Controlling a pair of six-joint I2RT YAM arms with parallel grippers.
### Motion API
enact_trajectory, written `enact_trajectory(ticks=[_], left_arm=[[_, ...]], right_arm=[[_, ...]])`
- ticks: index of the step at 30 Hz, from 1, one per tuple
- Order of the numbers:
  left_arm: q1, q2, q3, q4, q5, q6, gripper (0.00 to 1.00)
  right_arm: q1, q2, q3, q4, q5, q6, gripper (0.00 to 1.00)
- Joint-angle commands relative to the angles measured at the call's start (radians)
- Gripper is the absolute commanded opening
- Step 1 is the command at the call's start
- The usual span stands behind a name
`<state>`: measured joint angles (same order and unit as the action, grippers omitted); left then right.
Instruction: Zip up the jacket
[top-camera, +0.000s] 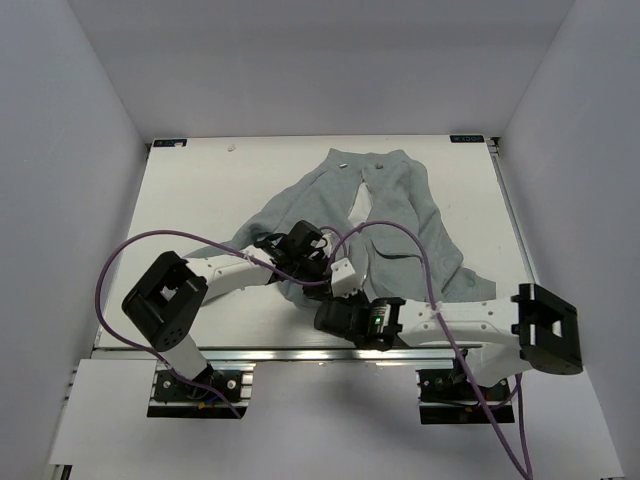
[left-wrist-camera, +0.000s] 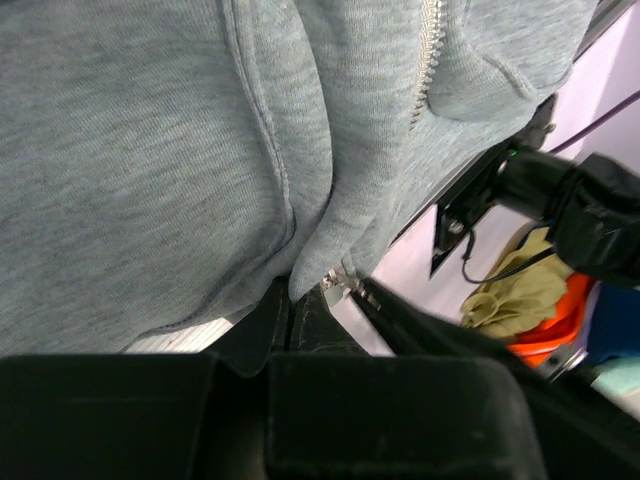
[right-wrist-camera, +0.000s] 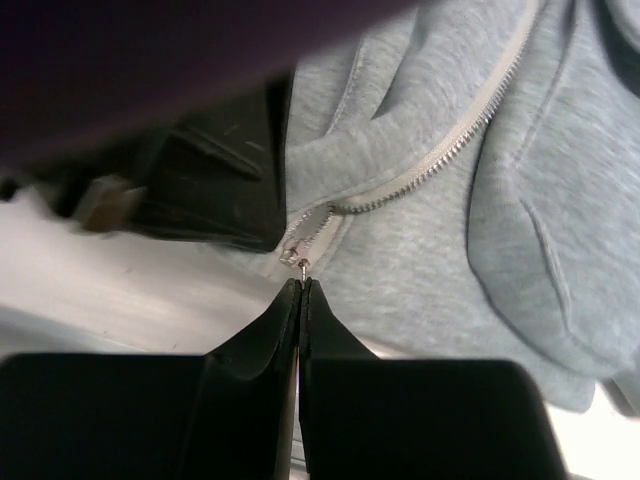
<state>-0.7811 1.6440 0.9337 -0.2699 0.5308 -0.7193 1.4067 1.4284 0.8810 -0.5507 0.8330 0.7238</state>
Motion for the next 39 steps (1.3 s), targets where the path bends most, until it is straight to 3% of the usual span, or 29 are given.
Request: enact_trajectory(ticks=[1, 9, 14, 26, 29, 32, 35, 36, 39], left_arm=[[-0.006, -0.044, 0.027, -0.098, -0.023, 0.081, 0.0], [-0.01, -0.067, 0.03, -0.112, 0.04, 0.118, 0.0], [-0.009, -0.092, 0.04, -0.152, 0.04, 0.139, 0.0], [-0.01, -0.177, 0.04, -0.172, 0.07, 0.149, 0.0], [-0.01, -0.161, 0.066, -0.202, 0.057, 0.176, 0.01], [-0.012, -0.147, 0.1, -0.226, 0.023, 0.224, 0.17], [-0.012, -0.147, 0.143, -0.226, -0.024, 0.251, 0.65], [-0.01, -0.164, 0.155, -0.223, -0.041, 0.254, 0.97], [-0.012, -0.205, 0.155, -0.207, -0.113, 0.276, 0.98]], right_arm=[[-0.057, -0.094, -0.059, 0.181, -0.174, -0.174, 0.0], [-0.16, -0.152, -0.117, 0.267, -0.207, -0.429, 0.0], [-0.181, -0.129, -0.114, 0.281, -0.123, -0.538, 0.0], [-0.285, -0.141, -0.111, 0.221, -0.054, -0.462, 0.0], [-0.285, -0.213, -0.111, 0.284, -0.173, -0.535, 0.0], [-0.285, -0.294, -0.1, 0.284, -0.34, -0.567, 0.0], [-0.287, -0.354, -0.086, 0.24, -0.449, -0.572, 0.0], [-0.287, -0.362, -0.083, 0.226, -0.468, -0.58, 0.0], [-0.301, -0.378, -0.063, 0.189, -0.477, -0.581, 0.0]])
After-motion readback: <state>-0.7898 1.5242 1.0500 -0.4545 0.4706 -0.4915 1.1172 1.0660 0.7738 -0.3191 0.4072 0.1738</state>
